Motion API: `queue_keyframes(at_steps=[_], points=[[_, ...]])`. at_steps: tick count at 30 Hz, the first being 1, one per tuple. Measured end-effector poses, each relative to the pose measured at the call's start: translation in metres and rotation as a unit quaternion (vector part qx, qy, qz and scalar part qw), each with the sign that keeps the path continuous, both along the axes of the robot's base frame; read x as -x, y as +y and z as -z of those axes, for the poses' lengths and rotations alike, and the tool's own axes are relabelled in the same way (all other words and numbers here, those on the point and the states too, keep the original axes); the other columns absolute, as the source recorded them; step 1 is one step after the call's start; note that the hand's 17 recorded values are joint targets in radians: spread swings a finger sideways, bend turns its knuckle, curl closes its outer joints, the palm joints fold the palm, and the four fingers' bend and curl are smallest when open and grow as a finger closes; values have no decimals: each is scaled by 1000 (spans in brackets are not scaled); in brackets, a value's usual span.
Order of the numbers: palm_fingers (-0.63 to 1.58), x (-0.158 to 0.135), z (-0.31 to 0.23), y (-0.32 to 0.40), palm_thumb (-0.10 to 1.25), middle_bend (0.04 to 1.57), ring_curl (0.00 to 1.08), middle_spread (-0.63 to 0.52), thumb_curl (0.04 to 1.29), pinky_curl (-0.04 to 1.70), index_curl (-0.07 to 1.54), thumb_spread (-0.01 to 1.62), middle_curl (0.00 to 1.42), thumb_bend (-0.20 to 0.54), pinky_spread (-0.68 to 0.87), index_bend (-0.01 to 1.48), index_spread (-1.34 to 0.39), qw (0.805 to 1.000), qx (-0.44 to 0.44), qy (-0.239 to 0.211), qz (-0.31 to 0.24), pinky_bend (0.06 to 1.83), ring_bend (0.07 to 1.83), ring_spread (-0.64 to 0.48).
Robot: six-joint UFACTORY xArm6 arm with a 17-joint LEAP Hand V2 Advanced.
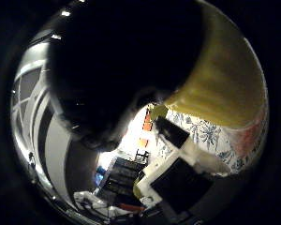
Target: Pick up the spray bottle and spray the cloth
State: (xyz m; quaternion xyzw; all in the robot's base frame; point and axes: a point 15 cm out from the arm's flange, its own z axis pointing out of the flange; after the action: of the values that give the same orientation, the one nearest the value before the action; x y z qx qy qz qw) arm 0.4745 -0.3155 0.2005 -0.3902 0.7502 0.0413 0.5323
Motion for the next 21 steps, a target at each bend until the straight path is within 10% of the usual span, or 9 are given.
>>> queue_keyframes(at_steps=[12,21], points=[[1098,-14,-5,24,987,562,415,-209,515,343,388,960,509,-19,-302,227,-347,1000,-6,-1,-23,803,912,-189],[1389,-12,-25,47,928,1028,509,-144,536,490,674,1168,642,-10,-330,844,-272,998,-31,-17,-58,1089,1177,-168]])
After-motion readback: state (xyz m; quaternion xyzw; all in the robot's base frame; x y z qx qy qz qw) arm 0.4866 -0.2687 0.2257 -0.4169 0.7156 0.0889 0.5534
